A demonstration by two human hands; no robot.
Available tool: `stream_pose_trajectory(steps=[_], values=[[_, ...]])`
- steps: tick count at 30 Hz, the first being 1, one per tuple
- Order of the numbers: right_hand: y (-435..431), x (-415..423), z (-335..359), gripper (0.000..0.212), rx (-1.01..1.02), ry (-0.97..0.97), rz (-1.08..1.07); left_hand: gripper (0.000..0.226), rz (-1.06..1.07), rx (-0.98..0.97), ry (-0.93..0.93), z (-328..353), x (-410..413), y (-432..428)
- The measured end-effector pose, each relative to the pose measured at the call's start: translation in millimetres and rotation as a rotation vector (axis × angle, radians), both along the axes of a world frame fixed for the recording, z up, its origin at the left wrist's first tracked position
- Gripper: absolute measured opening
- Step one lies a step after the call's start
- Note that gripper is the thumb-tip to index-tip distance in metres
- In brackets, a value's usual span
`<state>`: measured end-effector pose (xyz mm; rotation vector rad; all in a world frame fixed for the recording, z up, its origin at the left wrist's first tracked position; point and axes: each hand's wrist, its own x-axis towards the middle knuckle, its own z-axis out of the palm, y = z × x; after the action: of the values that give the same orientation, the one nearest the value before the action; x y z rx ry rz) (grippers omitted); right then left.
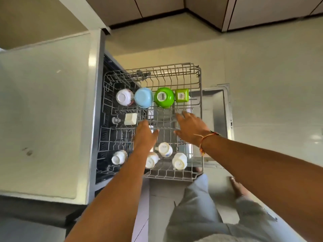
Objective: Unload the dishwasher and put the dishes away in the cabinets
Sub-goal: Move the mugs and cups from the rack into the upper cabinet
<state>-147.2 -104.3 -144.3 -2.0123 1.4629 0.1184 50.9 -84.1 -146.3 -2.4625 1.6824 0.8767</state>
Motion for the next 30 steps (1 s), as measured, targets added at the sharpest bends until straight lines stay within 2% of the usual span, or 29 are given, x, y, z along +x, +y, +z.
stream_pose_trajectory(steps=[3, 7, 12, 17, 21, 24, 27, 30], values=[[-37.8, 16.2, -19.9, 0.068, -0.069, 0.045, -0.033, 0.078, 0.029, -0.061, 0.040, -30.8, 7.6, -48.0], [-87.9, 37.3, -49.3, 0.075, -0.123, 0.123, 0.020, 0.085, 0.060, -0.123, -0.012, -70.4, 22.8, -104.7], [-122.9, 54.8, -79.5, 0.073, -0.149, 0.164, 0.055, 0.088, 0.111, -0.155, -0.047, -104.1, 42.0, -143.9], [-122.2, 69.3, -89.7, 0.074, -0.180, 0.151, 0.070, 0.075, 0.185, -0.309, -0.091, -112.0, 54.1, -132.7], [-116.9, 84.9, -88.7, 0.076, -0.207, 0.143, 0.122, 0.070, 0.347, -0.425, -0.188, -110.9, 74.1, -126.4], [-115.4, 94.2, -86.5, 0.076, -0.213, 0.081, 0.179, 0.065, 0.440, -0.448, -0.190, -111.1, 93.7, -130.5], [-97.2, 96.6, -85.0, 0.076, -0.186, 0.006, 0.352, 0.046, 0.465, -0.485, -0.125, -111.5, 99.5, -114.9], [-62.9, 91.9, -86.7, 0.084, -0.092, -0.005, 0.577, 0.026, 0.348, -0.427, -0.074, -100.4, 81.5, -65.9]])
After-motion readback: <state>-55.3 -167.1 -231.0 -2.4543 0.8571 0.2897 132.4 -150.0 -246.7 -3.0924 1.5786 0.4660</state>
